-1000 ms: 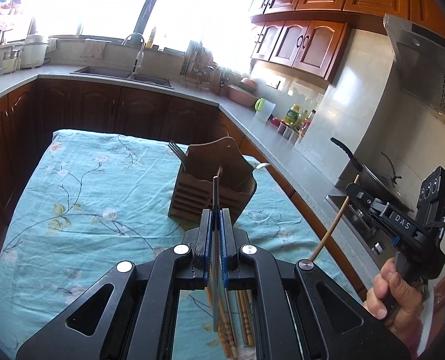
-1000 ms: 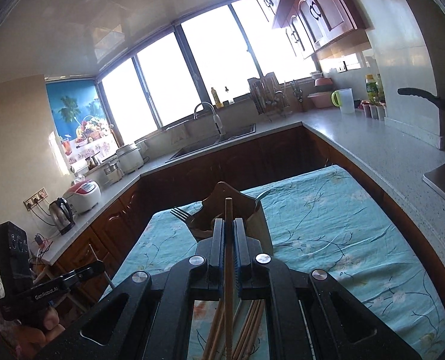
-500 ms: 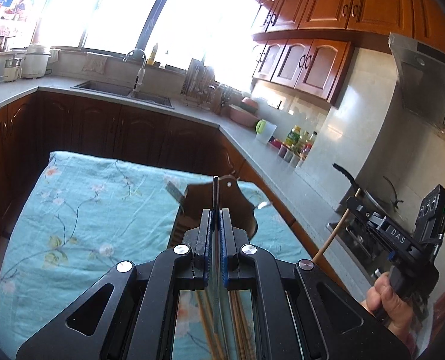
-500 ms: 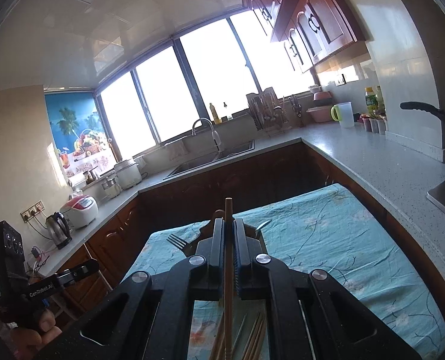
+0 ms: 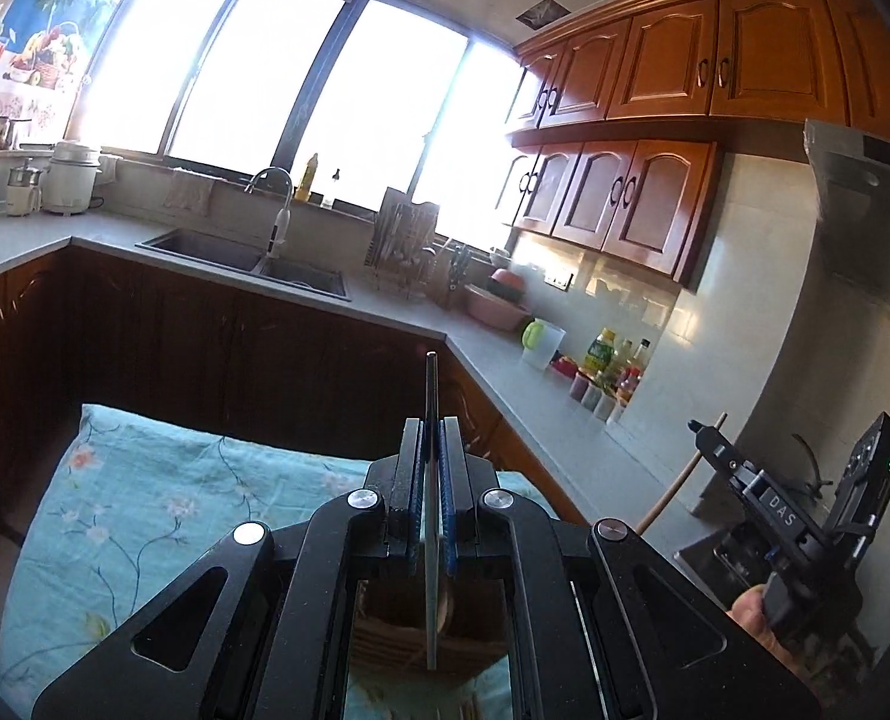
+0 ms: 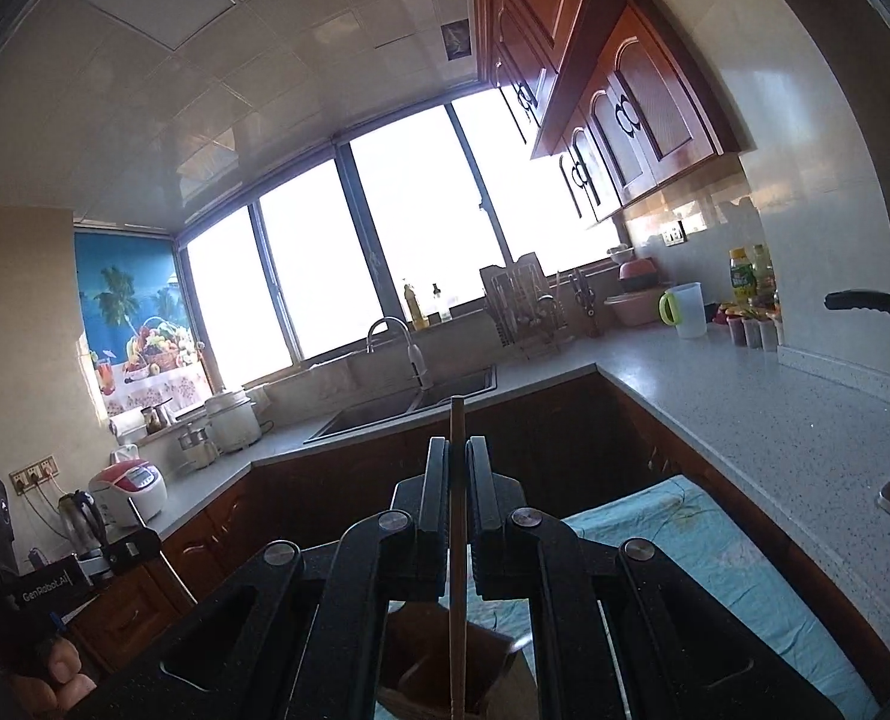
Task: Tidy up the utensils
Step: 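Lift both chopsticks and lower them into the wooden holder, both grippers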
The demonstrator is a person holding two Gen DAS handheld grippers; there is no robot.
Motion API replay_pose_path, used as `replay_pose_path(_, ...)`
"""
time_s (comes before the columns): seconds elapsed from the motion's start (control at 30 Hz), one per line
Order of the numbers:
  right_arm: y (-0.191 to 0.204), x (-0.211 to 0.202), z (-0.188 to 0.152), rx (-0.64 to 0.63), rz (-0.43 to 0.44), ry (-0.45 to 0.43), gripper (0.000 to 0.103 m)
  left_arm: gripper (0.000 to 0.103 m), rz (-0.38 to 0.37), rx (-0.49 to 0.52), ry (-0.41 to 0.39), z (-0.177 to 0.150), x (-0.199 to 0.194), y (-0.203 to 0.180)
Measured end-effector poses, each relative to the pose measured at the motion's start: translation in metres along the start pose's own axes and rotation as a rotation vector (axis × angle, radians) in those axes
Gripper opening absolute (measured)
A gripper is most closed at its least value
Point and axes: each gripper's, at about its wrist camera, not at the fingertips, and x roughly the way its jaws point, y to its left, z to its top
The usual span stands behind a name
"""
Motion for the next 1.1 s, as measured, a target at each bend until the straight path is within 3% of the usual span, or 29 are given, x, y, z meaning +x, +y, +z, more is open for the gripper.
replay_pose_path(0.2, -0.005, 0.029, -0.014, -0.005, -0.014, -0.006, 0.005, 0.004, 0.050, -0.007, -0.012, -0.005, 0.038, 0.008)
replay_pose_path(0.47, -0.014, 0.037, -0.059, -0.017, -0.010, 0.035, 0.005, 0.004, 0.072, 0.004, 0.068, -0.056, 0.067, 0.020)
replay_pose_path(0.67, -0.020, 0.041, -0.083, -0.007, -0.002, 0.121, 0.005, 0.004, 0.066, 0.005, 0.127, -0.079, 0.071, 0.025)
replay_pose_path(1.1, -0.024, 0.045, -0.085, 0.000, -0.009, 0.195, 0.006, 0.005, 0.083, 0.021, 0.165, -0.085, 0.074, 0.024)
